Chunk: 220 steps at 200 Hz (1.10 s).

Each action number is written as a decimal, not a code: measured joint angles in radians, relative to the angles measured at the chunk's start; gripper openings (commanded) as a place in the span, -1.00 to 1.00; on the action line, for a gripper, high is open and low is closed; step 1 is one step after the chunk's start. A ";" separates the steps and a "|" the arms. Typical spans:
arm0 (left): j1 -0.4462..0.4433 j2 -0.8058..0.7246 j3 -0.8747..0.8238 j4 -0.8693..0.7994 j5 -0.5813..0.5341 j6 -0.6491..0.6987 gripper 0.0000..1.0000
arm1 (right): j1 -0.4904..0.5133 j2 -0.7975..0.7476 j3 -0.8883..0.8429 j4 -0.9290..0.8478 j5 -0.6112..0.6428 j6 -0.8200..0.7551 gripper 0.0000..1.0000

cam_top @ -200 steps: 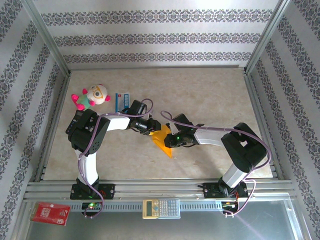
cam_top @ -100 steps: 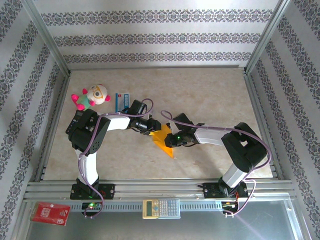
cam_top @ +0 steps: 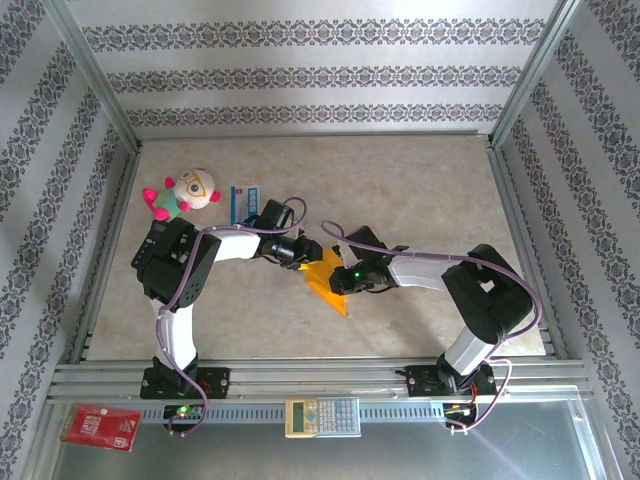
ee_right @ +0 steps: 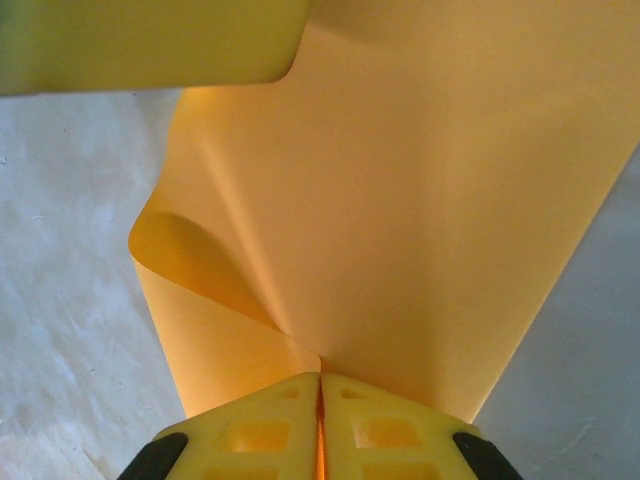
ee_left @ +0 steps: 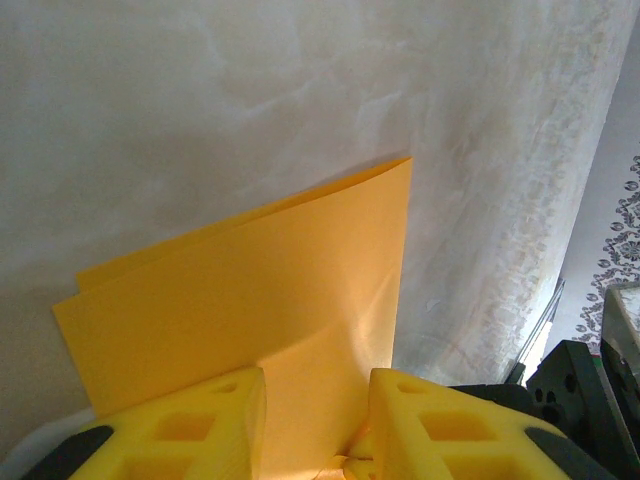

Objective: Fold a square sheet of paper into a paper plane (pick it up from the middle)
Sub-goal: Third fold the triangle at the center of the table.

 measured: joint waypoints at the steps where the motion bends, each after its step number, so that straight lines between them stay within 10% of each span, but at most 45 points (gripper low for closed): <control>1: 0.000 0.000 0.000 0.000 0.000 0.000 -0.31 | 0.000 0.000 0.000 0.000 0.000 0.000 -0.81; 155: 0.014 -0.010 0.070 -0.071 -0.051 0.006 -0.23 | 0.000 -0.001 -0.027 0.065 -0.008 0.043 -0.86; 220: 0.044 -0.268 -0.128 -0.045 -0.120 -0.035 -0.36 | 0.000 0.034 -0.006 0.108 -0.005 0.106 -0.87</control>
